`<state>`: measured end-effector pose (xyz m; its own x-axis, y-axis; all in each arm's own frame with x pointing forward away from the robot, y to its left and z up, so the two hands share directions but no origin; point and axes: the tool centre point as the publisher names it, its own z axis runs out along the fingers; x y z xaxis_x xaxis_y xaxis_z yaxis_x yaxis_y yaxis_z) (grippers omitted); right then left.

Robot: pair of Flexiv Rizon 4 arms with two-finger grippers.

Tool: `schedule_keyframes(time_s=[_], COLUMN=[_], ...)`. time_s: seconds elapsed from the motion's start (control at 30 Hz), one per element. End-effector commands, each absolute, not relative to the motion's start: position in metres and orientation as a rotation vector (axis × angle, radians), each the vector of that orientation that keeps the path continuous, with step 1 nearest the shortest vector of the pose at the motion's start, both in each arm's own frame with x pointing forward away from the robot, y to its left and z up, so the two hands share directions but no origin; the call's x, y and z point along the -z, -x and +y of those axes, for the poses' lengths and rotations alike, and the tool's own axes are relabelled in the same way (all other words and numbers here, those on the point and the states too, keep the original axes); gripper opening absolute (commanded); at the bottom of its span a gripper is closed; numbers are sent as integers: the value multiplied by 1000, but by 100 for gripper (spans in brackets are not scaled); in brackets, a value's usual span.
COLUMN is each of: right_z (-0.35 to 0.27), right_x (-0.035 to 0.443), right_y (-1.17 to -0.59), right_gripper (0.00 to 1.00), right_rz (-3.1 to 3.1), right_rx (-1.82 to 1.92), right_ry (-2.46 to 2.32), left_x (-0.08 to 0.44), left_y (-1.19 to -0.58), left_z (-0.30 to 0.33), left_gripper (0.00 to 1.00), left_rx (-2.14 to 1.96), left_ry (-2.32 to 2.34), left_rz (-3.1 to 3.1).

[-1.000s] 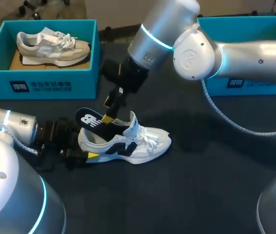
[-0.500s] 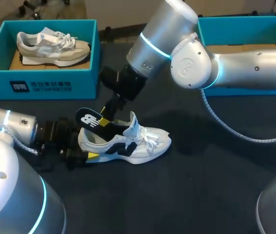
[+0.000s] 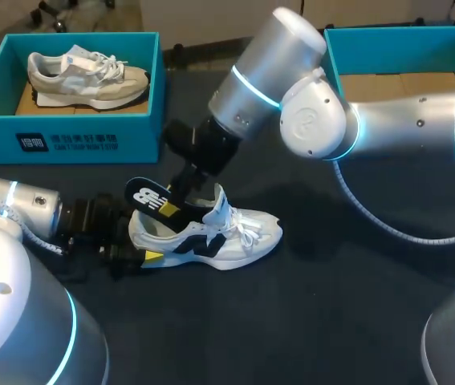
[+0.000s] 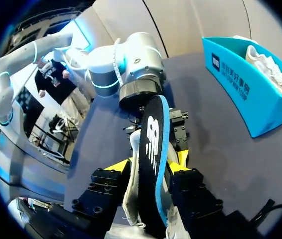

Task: Take the shoe out of the shoebox, open the shoe tongue, remove and reinsert the insole, then place the shoe into the shoebox

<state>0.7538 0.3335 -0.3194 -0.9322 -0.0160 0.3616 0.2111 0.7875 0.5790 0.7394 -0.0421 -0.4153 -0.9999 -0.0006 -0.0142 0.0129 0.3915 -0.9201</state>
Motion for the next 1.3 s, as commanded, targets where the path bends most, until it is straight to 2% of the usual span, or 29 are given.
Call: schedule_keyframes(time_s=[0.03,0.17,0.27,0.37,0.7,1.3], right_z=[337,338,337,337,343,362], right_x=[324,325,326,326,310,237], right_y=[-755,-755,-754,-754,-772,-839], right_gripper=[39,31,19,0,0,0], right_rz=[-2622,-2611,-2605,-2602,-2620,-2769], right_rx=[918,917,917,921,1033,1283], right_ry=[143,134,134,133,80,68], left_x=[416,416,416,416,416,416], left_y=[-739,-739,-739,-739,-739,-739], left_z=[-43,-43,-43,-43,-43,-43], left_gripper=[0,0,0,0,0,0], left_rx=[1724,1724,1724,1724,1724,1724], left_ry=[-12,-12,-12,-12,-12,-12], left_rz=[2610,2610,2610,2610,2610,2610])
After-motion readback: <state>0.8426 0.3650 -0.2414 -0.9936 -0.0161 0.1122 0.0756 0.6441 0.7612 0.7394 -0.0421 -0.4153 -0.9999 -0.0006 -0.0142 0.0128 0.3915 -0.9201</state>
